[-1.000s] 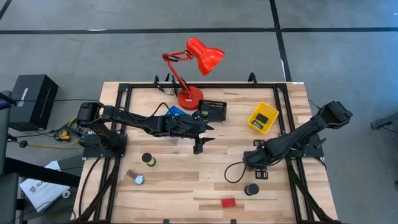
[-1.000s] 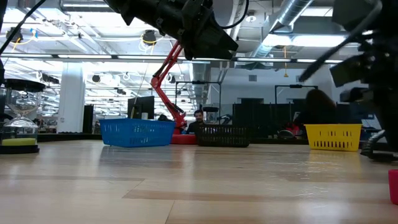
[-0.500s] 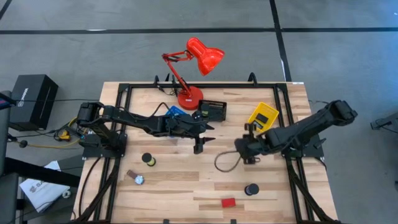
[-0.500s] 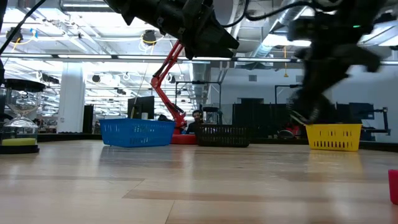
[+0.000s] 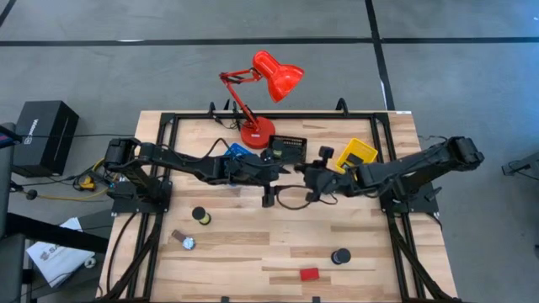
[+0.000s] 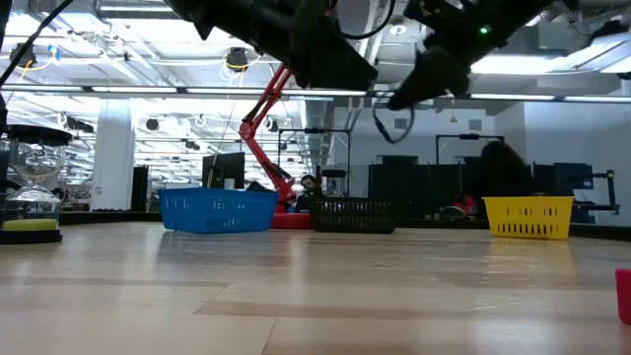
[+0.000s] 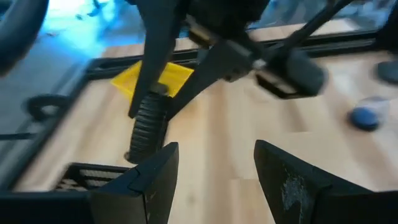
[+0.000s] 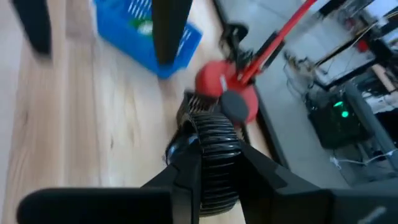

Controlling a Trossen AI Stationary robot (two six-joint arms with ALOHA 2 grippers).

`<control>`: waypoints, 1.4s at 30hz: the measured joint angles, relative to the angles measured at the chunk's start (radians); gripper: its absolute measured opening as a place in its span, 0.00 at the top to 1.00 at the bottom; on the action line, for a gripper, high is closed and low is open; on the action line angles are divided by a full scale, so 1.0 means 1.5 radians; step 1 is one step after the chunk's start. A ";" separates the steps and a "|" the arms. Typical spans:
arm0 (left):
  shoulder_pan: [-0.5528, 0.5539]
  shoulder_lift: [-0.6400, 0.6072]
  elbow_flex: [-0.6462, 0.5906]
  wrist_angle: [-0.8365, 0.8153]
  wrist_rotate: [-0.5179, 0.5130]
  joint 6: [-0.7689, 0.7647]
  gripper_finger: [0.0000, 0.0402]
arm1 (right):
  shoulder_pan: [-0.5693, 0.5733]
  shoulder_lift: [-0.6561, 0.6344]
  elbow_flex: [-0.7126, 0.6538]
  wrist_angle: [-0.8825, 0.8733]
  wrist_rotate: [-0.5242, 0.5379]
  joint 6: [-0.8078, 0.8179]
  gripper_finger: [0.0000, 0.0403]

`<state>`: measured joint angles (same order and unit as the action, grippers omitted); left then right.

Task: Pick & Place Office items
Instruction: Put the black watch into the blue bin

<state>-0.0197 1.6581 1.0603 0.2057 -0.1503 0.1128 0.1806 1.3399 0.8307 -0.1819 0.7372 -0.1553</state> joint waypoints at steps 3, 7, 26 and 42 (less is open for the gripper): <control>0.005 0.000 -0.002 0.005 -0.062 0.024 0.49 | -0.014 0.000 0.000 0.038 0.000 0.000 0.83; 0.012 0.000 -0.028 0.050 -0.101 0.025 0.49 | -0.033 0.001 0.000 0.054 -0.002 0.044 0.81; 0.029 0.000 -0.086 0.227 -0.124 0.002 0.51 | -0.041 0.006 0.000 0.199 -0.090 0.088 0.82; 0.029 0.000 -0.086 0.224 -0.139 0.002 0.85 | -0.043 0.006 0.001 0.193 -0.087 0.087 0.82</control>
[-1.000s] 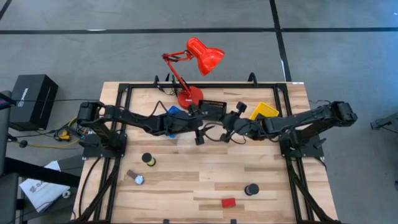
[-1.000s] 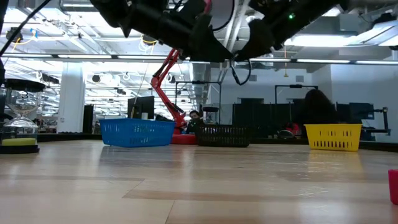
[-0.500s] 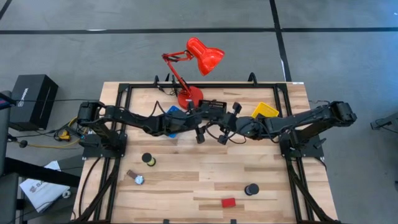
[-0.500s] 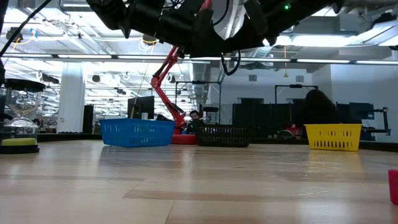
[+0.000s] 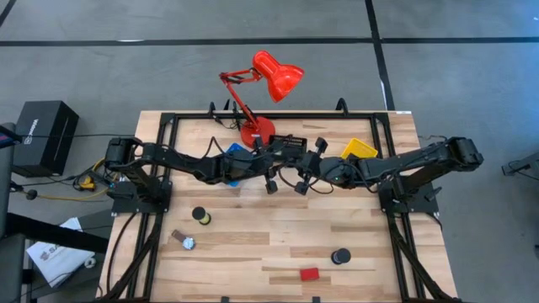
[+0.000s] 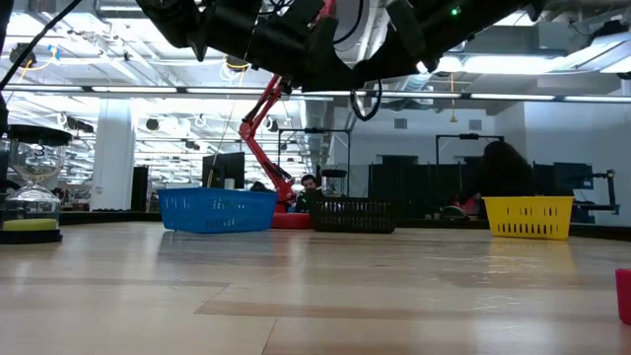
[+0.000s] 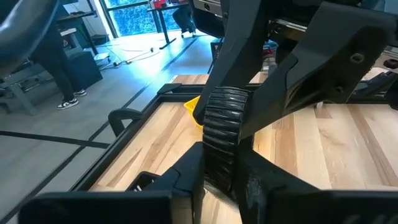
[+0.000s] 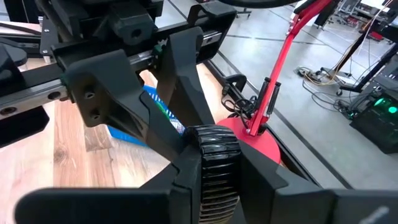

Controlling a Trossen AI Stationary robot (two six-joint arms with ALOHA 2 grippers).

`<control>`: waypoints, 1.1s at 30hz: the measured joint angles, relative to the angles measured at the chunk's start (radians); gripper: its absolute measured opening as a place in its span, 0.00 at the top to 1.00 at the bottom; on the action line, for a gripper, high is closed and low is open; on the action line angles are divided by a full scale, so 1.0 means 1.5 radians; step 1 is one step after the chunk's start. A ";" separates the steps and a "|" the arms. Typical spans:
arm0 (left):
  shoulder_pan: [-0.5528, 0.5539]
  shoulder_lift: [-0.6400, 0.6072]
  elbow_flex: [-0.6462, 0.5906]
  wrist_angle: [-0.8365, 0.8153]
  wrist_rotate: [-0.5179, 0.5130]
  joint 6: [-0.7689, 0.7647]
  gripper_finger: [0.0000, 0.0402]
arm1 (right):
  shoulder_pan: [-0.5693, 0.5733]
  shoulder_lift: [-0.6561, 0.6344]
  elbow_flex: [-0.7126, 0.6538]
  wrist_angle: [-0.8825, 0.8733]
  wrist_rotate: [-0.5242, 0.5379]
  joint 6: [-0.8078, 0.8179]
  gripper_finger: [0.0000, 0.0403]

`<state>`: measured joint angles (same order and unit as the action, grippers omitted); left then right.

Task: Pick & Place Office items
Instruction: Put the black watch into the blue bin

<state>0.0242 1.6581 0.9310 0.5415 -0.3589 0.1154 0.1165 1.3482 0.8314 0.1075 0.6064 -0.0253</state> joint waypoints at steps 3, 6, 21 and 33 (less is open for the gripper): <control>0.000 0.000 0.000 0.000 0.000 0.000 0.86 | 0.000 0.000 0.000 -0.008 -0.001 0.000 0.81; 0.001 0.001 0.000 -0.002 -0.003 0.000 0.86 | 0.001 -0.001 0.001 -0.026 -0.003 0.000 0.77; 0.003 0.000 -0.008 -0.005 -0.125 0.044 0.96 | 0.001 0.001 -0.001 -0.094 -0.007 0.023 0.42; 0.042 -0.148 -0.007 -0.422 -0.287 -0.138 0.96 | 0.001 0.001 -0.001 -0.148 -0.004 0.052 0.40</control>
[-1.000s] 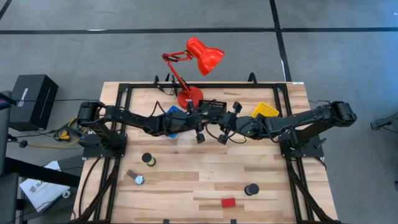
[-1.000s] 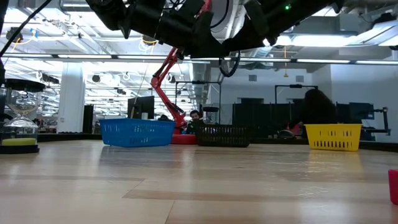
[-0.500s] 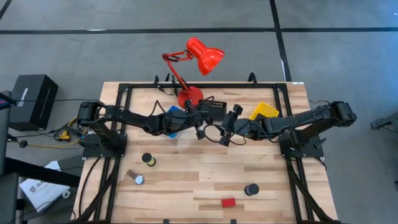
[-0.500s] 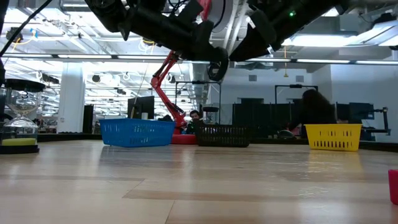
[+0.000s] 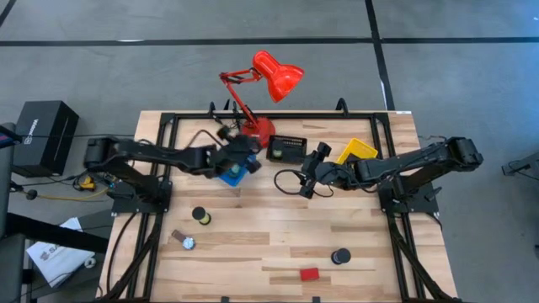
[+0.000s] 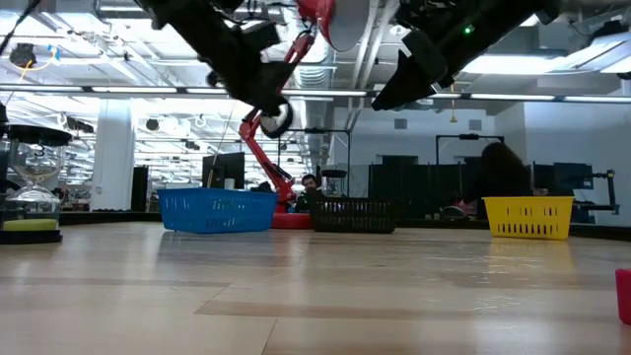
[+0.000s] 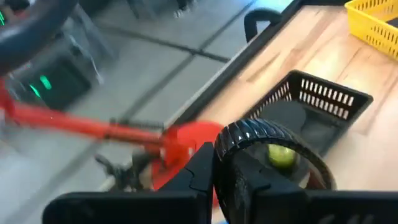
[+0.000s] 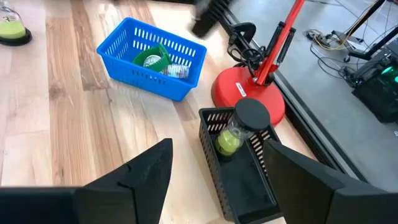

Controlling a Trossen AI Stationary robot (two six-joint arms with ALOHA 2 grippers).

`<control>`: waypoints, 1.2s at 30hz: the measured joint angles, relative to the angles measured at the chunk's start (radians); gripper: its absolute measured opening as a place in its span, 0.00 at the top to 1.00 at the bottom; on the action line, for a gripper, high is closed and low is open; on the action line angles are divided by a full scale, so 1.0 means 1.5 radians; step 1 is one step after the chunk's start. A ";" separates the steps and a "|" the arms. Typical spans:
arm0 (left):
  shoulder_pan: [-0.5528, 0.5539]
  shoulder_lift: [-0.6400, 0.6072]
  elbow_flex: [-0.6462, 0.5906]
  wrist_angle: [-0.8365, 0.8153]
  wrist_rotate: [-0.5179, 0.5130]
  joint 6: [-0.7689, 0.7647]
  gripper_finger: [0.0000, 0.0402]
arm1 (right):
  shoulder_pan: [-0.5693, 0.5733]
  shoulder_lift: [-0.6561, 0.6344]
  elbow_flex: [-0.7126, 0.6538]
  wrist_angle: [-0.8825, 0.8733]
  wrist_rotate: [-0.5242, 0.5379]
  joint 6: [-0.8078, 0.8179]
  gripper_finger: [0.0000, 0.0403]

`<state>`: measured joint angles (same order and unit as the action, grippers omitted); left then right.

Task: Pick & Place Office items
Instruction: Put the black watch into the blue bin, then put the yellow hourglass into the black bin

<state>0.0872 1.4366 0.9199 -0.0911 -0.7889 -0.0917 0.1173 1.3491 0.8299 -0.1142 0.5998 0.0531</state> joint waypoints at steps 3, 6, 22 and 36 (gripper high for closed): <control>0.024 -0.038 -0.002 -0.116 0.061 -0.095 0.95 | 0.000 0.000 0.000 0.000 0.000 0.000 0.40; 0.043 -0.053 -0.031 -0.152 0.089 -0.137 0.96 | 0.000 0.000 0.000 0.000 0.000 0.000 0.40; 0.102 -0.055 -0.115 -0.147 0.328 -0.142 0.83 | -0.010 0.000 0.000 0.001 0.001 -0.005 0.40; 0.102 -0.055 -0.115 -0.118 0.269 -0.142 0.71 | -0.010 0.000 0.000 0.001 0.000 -0.005 0.40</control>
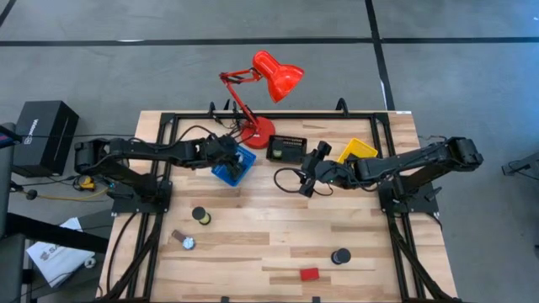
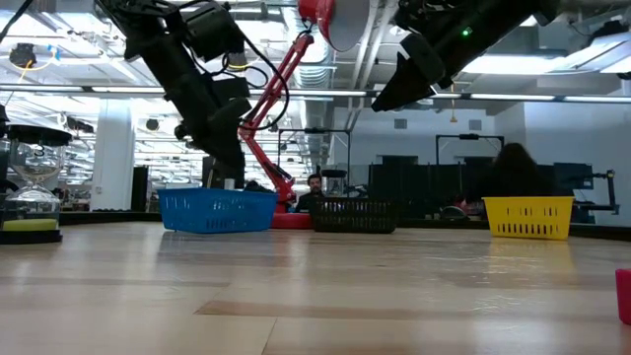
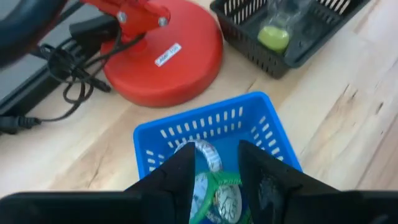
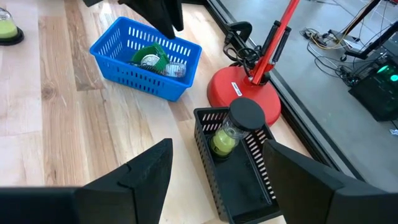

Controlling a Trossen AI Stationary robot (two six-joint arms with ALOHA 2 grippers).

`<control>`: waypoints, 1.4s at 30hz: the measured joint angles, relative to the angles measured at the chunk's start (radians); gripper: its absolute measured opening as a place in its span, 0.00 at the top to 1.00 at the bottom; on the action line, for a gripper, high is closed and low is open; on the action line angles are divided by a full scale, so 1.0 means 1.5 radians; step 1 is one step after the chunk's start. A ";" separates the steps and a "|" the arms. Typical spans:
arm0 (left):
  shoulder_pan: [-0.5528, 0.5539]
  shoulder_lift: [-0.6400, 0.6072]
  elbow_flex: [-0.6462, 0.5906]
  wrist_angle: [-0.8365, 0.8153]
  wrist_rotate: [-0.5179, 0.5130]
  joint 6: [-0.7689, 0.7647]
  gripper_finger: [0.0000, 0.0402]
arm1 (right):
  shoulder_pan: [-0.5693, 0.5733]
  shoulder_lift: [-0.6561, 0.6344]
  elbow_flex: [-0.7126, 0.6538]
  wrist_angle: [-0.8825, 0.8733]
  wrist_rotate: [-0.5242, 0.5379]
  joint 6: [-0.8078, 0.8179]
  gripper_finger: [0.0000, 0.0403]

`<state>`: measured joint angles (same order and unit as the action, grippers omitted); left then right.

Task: Pick & Place Office items
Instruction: Put the yellow hourglass into the black bin

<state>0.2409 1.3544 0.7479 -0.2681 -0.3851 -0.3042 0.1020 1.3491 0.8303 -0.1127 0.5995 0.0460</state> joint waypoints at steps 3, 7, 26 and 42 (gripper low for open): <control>0.000 0.000 0.000 0.024 0.000 0.006 0.71 | 0.000 0.000 0.000 0.000 0.000 0.000 0.40; 0.000 0.000 0.000 0.059 0.008 0.006 0.72 | 0.000 0.000 0.000 0.000 0.000 0.000 0.40; -0.100 0.000 0.000 0.285 0.163 0.169 0.74 | 0.000 0.000 0.000 0.000 -0.001 -0.001 0.40; -0.192 0.000 0.000 0.342 0.174 0.170 0.74 | -0.030 0.000 0.000 0.042 -0.067 -0.071 0.40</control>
<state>-0.0477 1.3544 0.7479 0.2447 -0.1246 -0.0490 0.0569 1.3487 0.8307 -0.0491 0.4987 -0.0612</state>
